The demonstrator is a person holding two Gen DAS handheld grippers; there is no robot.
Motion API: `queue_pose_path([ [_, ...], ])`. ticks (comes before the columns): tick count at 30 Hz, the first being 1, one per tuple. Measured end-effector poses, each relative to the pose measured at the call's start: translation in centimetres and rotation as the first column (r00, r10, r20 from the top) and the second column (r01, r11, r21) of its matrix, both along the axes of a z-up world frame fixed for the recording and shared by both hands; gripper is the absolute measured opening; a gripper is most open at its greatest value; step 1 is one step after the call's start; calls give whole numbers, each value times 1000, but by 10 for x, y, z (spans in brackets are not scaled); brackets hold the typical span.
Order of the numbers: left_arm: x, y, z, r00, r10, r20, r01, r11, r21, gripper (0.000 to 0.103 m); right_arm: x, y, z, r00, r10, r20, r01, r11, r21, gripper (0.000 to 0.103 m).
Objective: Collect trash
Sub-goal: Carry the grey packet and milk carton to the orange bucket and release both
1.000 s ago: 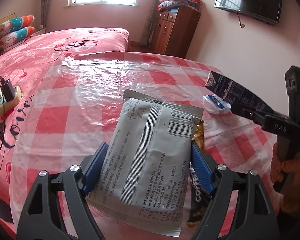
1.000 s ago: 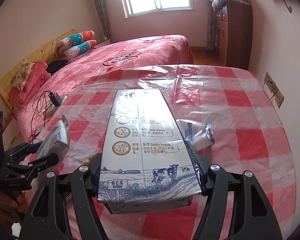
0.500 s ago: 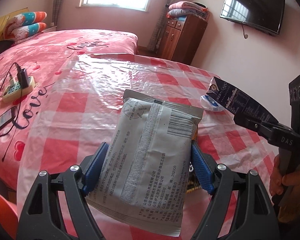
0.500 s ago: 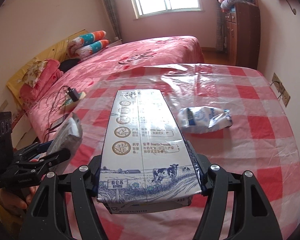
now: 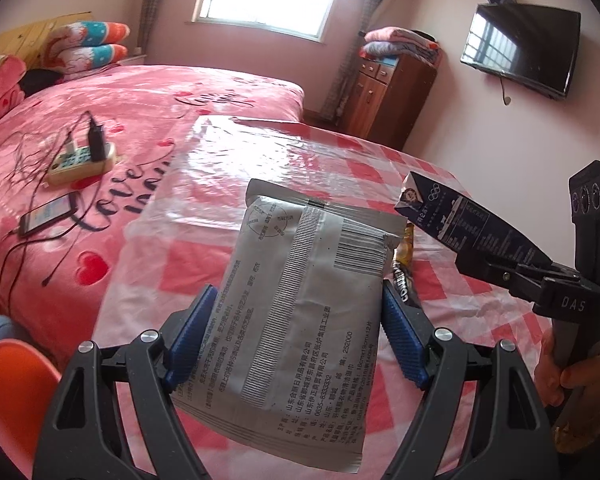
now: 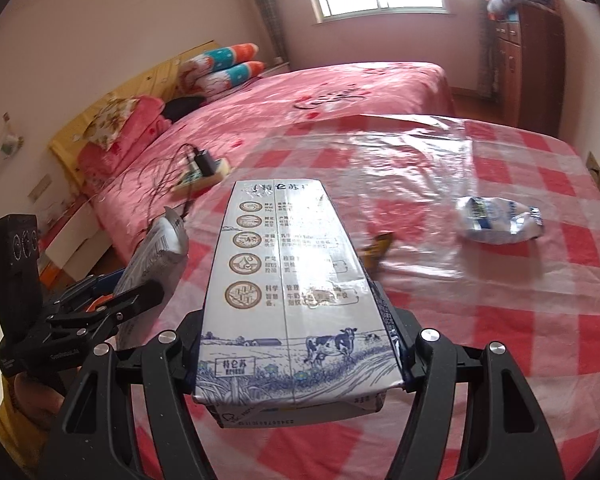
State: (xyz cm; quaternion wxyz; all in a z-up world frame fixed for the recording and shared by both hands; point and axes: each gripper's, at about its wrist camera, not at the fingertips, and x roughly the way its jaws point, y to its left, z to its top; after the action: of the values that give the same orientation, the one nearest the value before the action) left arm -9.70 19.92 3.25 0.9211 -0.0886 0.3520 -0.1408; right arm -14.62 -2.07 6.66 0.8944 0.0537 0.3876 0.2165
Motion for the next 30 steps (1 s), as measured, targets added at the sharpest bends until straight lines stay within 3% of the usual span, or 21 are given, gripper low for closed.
queue_pose_path([
  [14, -65, 98, -3, 978, 210, -5, -210, 978, -18, 80, -19, 112, 9, 971, 237, -4, -237, 971, -23, 68],
  [22, -100, 163, -24, 932, 358, -61, -360, 933, -25, 80, -32, 192, 2, 918, 396, -27, -397, 917, -52, 68],
  [30, -123, 208, -55, 874, 465, -141, -474, 880, -33, 80, -46, 267, -18, 843, 533, -74, -538, 839, -88, 68],
])
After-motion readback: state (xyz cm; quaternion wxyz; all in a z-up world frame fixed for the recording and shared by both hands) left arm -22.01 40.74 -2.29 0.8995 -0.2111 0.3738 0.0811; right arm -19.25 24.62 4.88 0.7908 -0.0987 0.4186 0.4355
